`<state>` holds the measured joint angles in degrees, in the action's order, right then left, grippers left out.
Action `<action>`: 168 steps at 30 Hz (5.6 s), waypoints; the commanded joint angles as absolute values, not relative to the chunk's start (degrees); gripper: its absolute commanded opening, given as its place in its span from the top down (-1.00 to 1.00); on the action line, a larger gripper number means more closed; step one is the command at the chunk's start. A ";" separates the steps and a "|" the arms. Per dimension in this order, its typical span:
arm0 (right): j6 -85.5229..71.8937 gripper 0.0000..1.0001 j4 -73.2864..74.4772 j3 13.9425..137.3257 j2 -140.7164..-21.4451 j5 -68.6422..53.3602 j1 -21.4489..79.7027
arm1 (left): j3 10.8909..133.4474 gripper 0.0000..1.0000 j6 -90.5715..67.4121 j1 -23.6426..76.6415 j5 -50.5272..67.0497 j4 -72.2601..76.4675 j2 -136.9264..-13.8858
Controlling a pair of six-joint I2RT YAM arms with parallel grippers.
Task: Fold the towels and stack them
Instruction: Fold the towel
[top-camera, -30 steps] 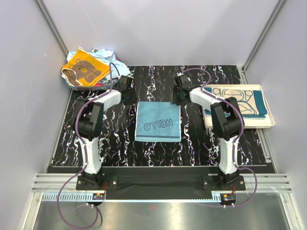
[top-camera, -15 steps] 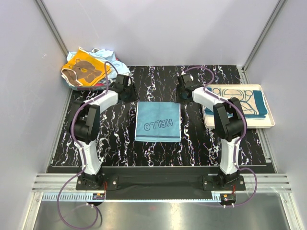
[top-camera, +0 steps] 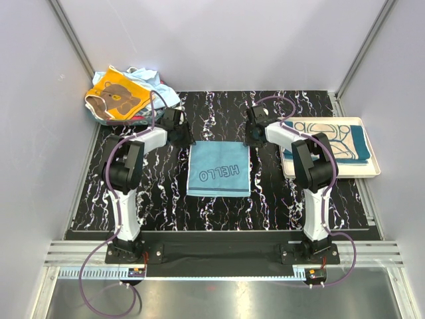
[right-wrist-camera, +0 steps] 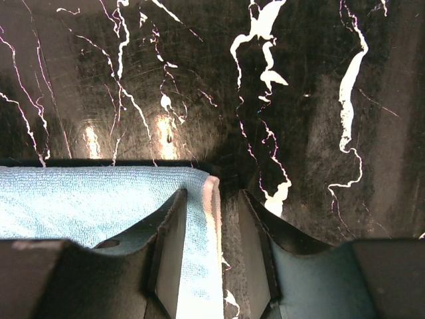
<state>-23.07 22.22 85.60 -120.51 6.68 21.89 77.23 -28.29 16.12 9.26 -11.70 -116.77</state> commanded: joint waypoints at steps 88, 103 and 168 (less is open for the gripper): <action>-31.20 1.00 7.73 48.52 -84.29 0.79 25.49 | 42.98 1.00 -34.72 22.94 -3.34 8.79 -84.29; -32.78 1.00 6.94 43.77 -81.12 1.32 27.16 | 39.73 1.00 -34.45 23.12 -3.78 8.00 -82.27; -36.21 0.22 7.47 39.64 -74.08 3.35 29.97 | 44.89 0.24 -32.26 29.52 -1.23 0.18 -79.00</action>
<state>-36.47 8.40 36.71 -72.16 2.28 29.74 39.05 -33.93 27.59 -1.50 -0.91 -75.24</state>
